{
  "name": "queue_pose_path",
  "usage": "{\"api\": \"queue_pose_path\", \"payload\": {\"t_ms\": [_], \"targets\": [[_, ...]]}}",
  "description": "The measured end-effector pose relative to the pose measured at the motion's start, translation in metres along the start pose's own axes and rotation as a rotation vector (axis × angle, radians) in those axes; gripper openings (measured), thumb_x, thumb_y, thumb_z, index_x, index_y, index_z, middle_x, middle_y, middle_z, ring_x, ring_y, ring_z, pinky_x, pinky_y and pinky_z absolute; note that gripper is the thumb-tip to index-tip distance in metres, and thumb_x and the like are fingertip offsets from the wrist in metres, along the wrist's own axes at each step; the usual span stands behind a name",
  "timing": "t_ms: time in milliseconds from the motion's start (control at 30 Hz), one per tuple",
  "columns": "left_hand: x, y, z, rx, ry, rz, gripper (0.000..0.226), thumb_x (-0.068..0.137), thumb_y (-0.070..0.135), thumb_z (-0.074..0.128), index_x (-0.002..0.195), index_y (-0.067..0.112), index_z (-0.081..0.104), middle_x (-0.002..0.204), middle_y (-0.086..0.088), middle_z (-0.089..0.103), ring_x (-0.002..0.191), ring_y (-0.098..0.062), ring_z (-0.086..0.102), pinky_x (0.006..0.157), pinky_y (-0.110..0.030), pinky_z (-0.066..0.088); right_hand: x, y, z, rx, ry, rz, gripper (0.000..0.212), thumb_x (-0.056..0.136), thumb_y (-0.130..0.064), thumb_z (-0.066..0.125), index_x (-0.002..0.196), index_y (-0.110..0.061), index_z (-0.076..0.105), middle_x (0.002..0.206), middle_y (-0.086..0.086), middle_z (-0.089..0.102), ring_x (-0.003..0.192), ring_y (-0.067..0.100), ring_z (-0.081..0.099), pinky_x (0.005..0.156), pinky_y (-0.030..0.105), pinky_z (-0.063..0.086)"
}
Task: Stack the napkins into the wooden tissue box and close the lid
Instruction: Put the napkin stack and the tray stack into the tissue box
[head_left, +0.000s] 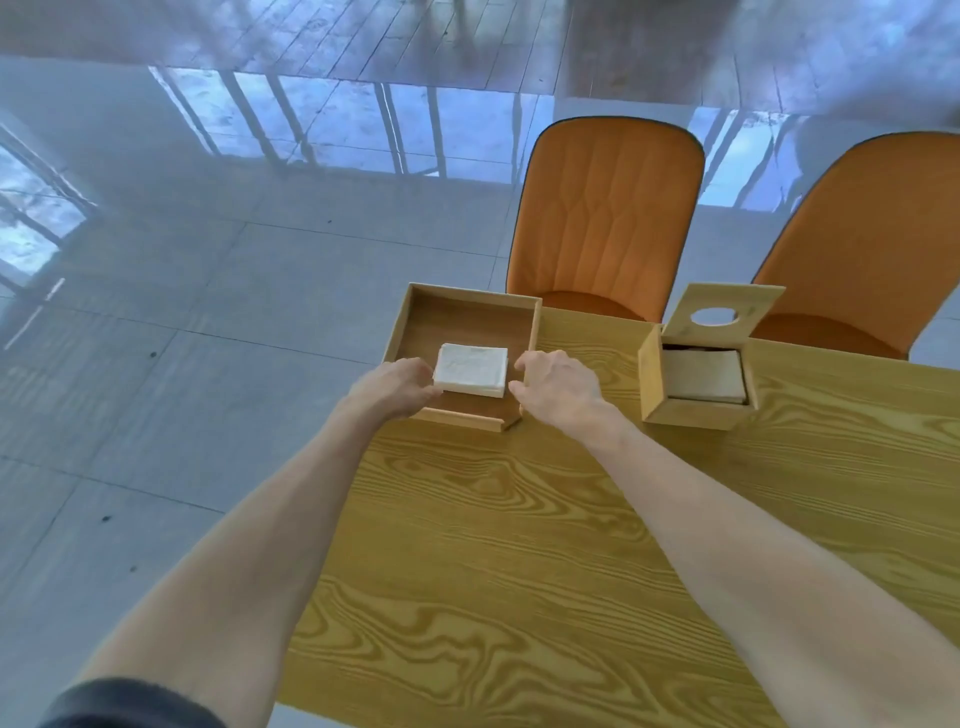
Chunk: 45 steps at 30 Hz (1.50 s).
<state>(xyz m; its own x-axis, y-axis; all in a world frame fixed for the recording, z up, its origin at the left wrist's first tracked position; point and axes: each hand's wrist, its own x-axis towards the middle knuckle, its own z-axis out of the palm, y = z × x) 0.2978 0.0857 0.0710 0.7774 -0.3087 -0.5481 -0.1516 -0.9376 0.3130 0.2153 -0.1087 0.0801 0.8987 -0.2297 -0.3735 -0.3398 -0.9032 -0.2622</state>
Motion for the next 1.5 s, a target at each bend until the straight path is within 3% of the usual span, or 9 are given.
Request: {"api": "queue_pose_path", "payload": {"t_ms": [233, 333, 633, 833, 967, 1067, 1167, 1367, 1500], "targets": [[0.036, -0.005, 0.008, -0.513, 0.018, -0.092, 0.057, 0.096, 0.043, 0.057, 0.145, 0.019, 0.042, 0.147, -0.008, 0.050, 0.131, -0.027, 0.051, 0.109, -0.046, 0.042, 0.037, -0.023, 0.030, 0.333, -0.054, 0.213, 0.043, 0.099, -0.028, 0.047, 0.134, -0.004, 0.053, 0.135, 0.019, 0.057, 0.121, 0.036, 0.056, 0.096, 0.041, 0.047], [0.051, 0.000, 0.010, -0.660, 0.049, -0.167, 0.056, 0.098, 0.037, 0.056, 0.148, 0.018, 0.038, 0.154, -0.006, 0.041, 0.135, -0.027, 0.046, 0.110, -0.047, 0.042, 0.056, -0.027, 0.037, 0.442, -0.037, 0.252, 0.037, 0.098, -0.026, 0.046, 0.124, -0.002, 0.057, 0.125, 0.020, 0.062, 0.112, 0.036, 0.060, 0.090, 0.041, 0.050], [0.077, -0.001, 0.019, -0.767, 0.044, -0.306, 0.056, 0.098, 0.031, 0.057, 0.149, 0.017, 0.036, 0.155, -0.008, 0.038, 0.140, -0.029, 0.041, 0.111, -0.046, 0.041, 0.080, -0.040, 0.051, 0.538, -0.091, 0.353, 0.041, 0.099, -0.025, 0.046, 0.133, -0.002, 0.048, 0.127, 0.018, 0.059, 0.115, 0.036, 0.057, 0.091, 0.041, 0.049], [0.087, 0.002, 0.022, -0.793, 0.019, -0.314, 0.058, 0.099, 0.029, 0.056, 0.151, 0.014, 0.033, 0.155, -0.009, 0.038, 0.138, -0.028, 0.043, 0.112, -0.045, 0.040, 0.086, -0.038, 0.057, 0.636, -0.060, 0.428, 0.011, 0.096, -0.016, 0.048, 0.098, -0.006, 0.051, 0.100, 0.011, 0.057, 0.089, 0.028, 0.056, 0.071, 0.035, 0.045], [0.091, 0.005, 0.026, -0.843, 0.015, -0.360, 0.060, 0.099, 0.024, 0.056, 0.152, 0.009, 0.033, 0.154, -0.012, 0.041, 0.137, -0.030, 0.044, 0.111, -0.043, 0.040, 0.089, -0.036, 0.059, 0.688, -0.044, 0.455, 0.010, 0.094, -0.015, 0.048, 0.093, -0.005, 0.051, 0.092, 0.009, 0.055, 0.082, 0.027, 0.052, 0.067, 0.035, 0.041], [0.092, 0.003, 0.030, -0.880, -0.018, -0.399, 0.050, 0.098, 0.017, 0.057, 0.144, 0.001, 0.044, 0.136, -0.011, 0.056, 0.124, -0.028, 0.055, 0.098, -0.035, 0.047, 0.090, -0.035, 0.063, 0.709, -0.052, 0.451, 0.015, 0.094, -0.016, 0.049, 0.095, -0.003, 0.055, 0.095, 0.012, 0.059, 0.085, 0.030, 0.057, 0.067, 0.036, 0.040], [0.096, -0.002, 0.035, -0.944, -0.026, -0.405, 0.036, 0.095, 0.012, 0.061, 0.128, -0.003, 0.060, 0.114, -0.014, 0.068, 0.096, -0.024, 0.064, 0.088, -0.038, 0.054, 0.089, -0.035, 0.066, 0.698, -0.053, 0.434, 0.022, 0.093, -0.016, 0.050, 0.103, -0.001, 0.062, 0.102, 0.014, 0.066, 0.095, 0.033, 0.064, 0.065, 0.037, 0.044], [0.091, -0.002, 0.032, -1.056, -0.050, -0.424, 0.045, 0.088, 0.011, 0.072, 0.130, 0.007, 0.055, 0.122, -0.013, 0.065, 0.104, -0.023, 0.064, 0.069, -0.029, 0.054, 0.091, -0.034, 0.072, 0.664, -0.044, 0.398, 0.022, 0.090, -0.016, 0.051, 0.102, -0.007, 0.066, 0.098, 0.010, 0.069, 0.091, 0.030, 0.065, 0.077, 0.044, 0.057], [0.086, -0.008, 0.029, -1.049, -0.032, -0.357, 0.049, 0.085, 0.010, 0.075, 0.128, 0.013, 0.051, 0.118, -0.012, 0.064, 0.093, -0.021, 0.067, 0.058, -0.025, 0.056, 0.089, -0.032, 0.074, 0.670, -0.038, 0.374, 0.021, 0.094, -0.020, 0.051, 0.103, -0.009, 0.066, 0.101, 0.009, 0.069, 0.095, 0.029, 0.065, 0.080, 0.044, 0.056]]}}
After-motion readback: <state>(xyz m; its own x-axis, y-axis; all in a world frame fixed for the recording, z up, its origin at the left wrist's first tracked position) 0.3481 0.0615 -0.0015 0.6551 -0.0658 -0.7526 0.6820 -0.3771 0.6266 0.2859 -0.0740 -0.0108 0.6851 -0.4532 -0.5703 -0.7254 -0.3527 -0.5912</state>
